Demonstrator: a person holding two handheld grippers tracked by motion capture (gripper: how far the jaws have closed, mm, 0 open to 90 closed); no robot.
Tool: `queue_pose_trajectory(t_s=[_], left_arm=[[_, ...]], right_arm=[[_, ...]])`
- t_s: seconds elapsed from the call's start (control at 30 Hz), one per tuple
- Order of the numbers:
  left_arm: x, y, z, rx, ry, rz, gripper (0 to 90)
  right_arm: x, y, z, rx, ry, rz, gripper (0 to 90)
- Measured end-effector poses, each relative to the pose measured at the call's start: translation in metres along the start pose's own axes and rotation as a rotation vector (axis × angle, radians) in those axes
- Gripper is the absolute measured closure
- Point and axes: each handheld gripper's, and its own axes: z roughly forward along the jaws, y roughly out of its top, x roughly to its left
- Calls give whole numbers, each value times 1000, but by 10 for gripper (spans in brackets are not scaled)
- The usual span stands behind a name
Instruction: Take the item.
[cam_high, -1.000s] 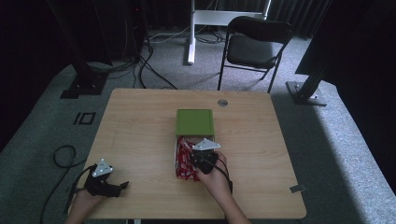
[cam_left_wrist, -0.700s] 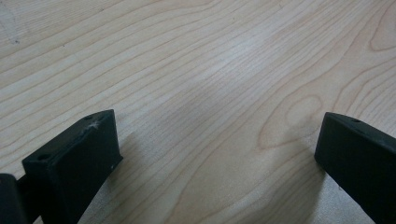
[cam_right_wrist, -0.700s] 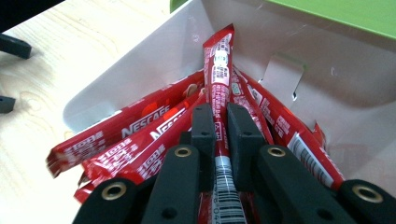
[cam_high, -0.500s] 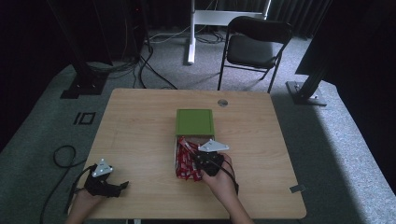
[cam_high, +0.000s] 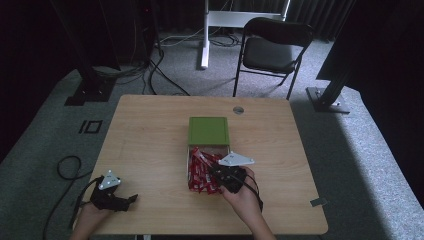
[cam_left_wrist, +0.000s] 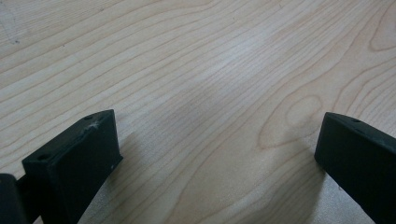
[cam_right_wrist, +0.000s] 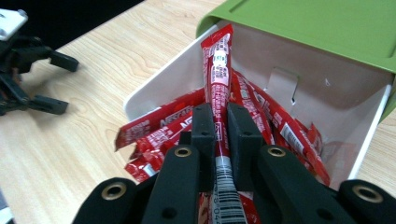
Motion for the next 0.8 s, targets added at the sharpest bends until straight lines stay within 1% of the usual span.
queue_pose_trajectory(t_s=[0.1,0.27,0.37,0.43,0.57,0.6,0.8], left_arm=[[0,0,0,2,0,2,7],[0,0,0,0,0,-1,8],[0,0,0,-1,0,-1,7],[0,0,0,-2,0,-2,7],[0,0,0,0,0,-1,7],[0,0,0,0,0,-1,7],[0,0,0,-1,0,-1,8]], right_arm=[[0,1,-5,-16,8,6,827],[-5,5,-13,-56,-8,21,827],[-9,8,-18,-81,-30,29,827],[-13,10,-20,-89,-42,35,828],[-21,14,-24,-117,-79,51,828],[-23,14,-24,-117,-90,49,827],[-35,17,-24,-145,-136,77,827]])
